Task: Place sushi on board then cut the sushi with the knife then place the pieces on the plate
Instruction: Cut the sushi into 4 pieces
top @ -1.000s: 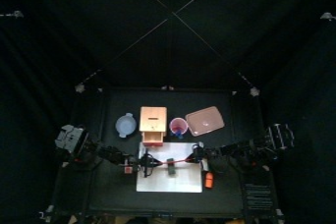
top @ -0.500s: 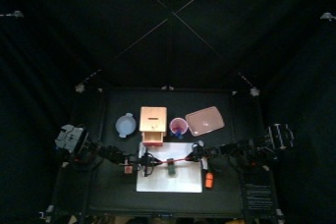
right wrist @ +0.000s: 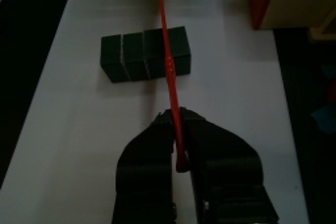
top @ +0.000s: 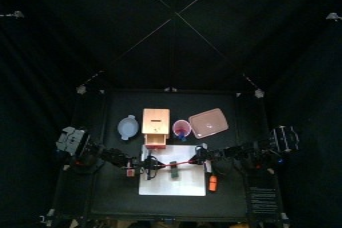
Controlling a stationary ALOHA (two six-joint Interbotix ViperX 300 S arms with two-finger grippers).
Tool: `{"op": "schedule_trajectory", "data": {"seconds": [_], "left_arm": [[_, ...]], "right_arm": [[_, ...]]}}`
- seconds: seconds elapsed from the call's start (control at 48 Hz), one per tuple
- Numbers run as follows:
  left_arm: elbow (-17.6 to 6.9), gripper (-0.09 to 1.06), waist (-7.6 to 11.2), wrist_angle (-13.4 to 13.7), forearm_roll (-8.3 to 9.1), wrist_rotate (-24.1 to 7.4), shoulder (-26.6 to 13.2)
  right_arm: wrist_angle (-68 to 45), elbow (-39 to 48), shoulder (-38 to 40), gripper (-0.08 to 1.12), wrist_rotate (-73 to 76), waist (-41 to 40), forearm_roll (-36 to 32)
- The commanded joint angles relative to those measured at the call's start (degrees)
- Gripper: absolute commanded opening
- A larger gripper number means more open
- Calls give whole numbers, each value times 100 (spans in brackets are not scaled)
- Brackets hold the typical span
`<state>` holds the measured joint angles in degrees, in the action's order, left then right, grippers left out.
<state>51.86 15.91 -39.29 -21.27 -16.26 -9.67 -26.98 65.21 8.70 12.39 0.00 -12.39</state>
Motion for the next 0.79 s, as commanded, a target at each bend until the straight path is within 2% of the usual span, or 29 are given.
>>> {"op": "schedule_trajectory", "data": {"seconds": [0.021,0.562,0.792], "left_arm": [[-132,32,88,18,18,-26,-9],[-290,32,35,536,18,-35,-299],[-281,32,-26,554,18,-105,-167]], "right_arm": [[9,-97,35,25,26,-44,35],[114,-334,-694,25,18,-35,35],[308,-439,-598,25,-26,-70,-53]]}}
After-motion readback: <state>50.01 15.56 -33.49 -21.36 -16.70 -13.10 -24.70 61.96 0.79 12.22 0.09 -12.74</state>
